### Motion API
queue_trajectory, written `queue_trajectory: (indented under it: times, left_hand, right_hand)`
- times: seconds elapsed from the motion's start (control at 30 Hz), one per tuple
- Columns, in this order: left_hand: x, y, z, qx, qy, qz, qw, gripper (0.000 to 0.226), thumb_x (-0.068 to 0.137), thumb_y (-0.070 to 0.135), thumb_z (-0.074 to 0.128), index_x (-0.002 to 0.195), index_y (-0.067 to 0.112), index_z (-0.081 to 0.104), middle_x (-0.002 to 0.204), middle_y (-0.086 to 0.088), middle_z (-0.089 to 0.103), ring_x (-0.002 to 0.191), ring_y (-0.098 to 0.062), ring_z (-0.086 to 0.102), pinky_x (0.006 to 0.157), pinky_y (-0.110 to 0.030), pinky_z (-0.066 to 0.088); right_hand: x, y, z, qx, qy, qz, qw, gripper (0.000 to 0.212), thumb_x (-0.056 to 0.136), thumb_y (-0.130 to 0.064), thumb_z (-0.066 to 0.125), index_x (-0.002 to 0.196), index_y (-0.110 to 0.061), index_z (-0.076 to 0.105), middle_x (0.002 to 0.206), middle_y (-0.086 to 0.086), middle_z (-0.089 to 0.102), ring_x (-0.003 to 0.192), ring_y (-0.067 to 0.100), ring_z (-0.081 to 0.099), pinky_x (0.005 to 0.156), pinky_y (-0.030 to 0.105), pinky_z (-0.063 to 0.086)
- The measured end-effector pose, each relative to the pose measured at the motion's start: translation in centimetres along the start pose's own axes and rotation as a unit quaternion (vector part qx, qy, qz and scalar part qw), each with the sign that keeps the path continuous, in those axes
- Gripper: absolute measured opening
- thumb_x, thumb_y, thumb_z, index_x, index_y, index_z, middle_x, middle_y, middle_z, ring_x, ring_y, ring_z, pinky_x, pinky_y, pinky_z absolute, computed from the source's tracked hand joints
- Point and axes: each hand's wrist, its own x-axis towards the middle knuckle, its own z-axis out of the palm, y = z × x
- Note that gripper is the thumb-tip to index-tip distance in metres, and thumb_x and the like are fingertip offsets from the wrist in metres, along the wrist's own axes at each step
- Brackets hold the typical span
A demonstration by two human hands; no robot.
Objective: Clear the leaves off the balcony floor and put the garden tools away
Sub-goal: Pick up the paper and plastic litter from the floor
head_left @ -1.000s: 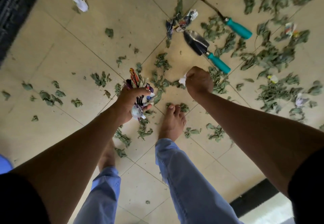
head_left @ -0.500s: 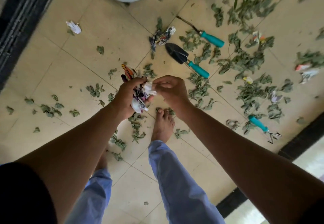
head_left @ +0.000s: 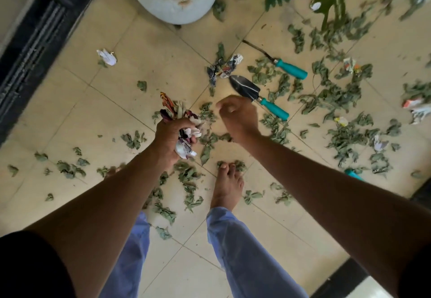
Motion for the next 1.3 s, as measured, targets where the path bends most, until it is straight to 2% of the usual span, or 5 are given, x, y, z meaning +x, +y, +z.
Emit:
queue_trajectory:
  times: [0.33,0.47,0.77,1.0,1.3]
  left_hand:
    - [3.9,0.8,-7.0,0.052,-0.01,-0.003,0.999,0.037,0.079,0.0,0.069,0.115,-0.007,0.066,0.083,-0.017,0.061,0.06,-0.022,0.063,0.05,-0.023,0.045]
    - [4.9,1.8,-8.3,0.088,-0.001,0.004,0.996,0.018,0.071,0.0,0.073,0.088,-0.002,0.071,0.079,-0.018,0.064,0.059,-0.024,0.059,0.049,-0.024,0.044]
    - [2.6,4.5,-7.4,0.084,-0.029,0.003,0.996,0.009,0.085,-0.005,0.066,0.091,0.001,0.068,0.085,-0.018,0.061,0.054,-0.021,0.057,0.049,-0.024,0.044]
    - [-0.6,6.3,-7.8,0.014,-0.038,-0.02,0.999,0.02,0.092,-0.001,0.06,0.111,-0.004,0.064,0.08,-0.016,0.062,0.051,-0.017,0.059,0.05,-0.022,0.045]
    - [-2.9,8.2,-11.4,-0.054,-0.037,-0.016,0.998,0.028,0.091,0.002,0.064,0.064,0.009,0.07,0.07,-0.01,0.064,0.061,-0.021,0.06,0.059,-0.027,0.052]
  right_hand:
    - [13.7,1.7,2.5,-0.337,0.096,-0.112,0.93,0.028,0.09,-0.014,0.066,0.117,-0.021,0.063,0.119,0.008,0.063,0.112,0.031,0.06,0.084,0.038,0.052]
    - [15.0,2.1,3.7,-0.377,0.096,-0.096,0.916,0.022,0.094,-0.016,0.063,0.116,-0.015,0.061,0.116,0.012,0.065,0.11,0.035,0.06,0.082,0.04,0.052]
    - [10.4,-0.2,2.5,-0.02,0.163,0.101,0.981,0.012,0.089,-0.014,0.065,0.088,-0.023,0.073,0.092,-0.005,0.074,0.084,0.016,0.069,0.068,0.019,0.054]
    - [1.8,-4.8,4.3,0.248,0.0,0.186,0.951,0.023,0.092,-0.001,0.068,0.102,-0.02,0.075,0.081,-0.002,0.071,0.062,0.009,0.056,0.053,0.022,0.043]
    - [-6.1,-10.2,11.9,0.35,-0.088,0.262,0.895,0.021,0.092,-0.003,0.067,0.098,-0.023,0.072,0.087,0.002,0.07,0.071,0.015,0.058,0.066,0.031,0.047]
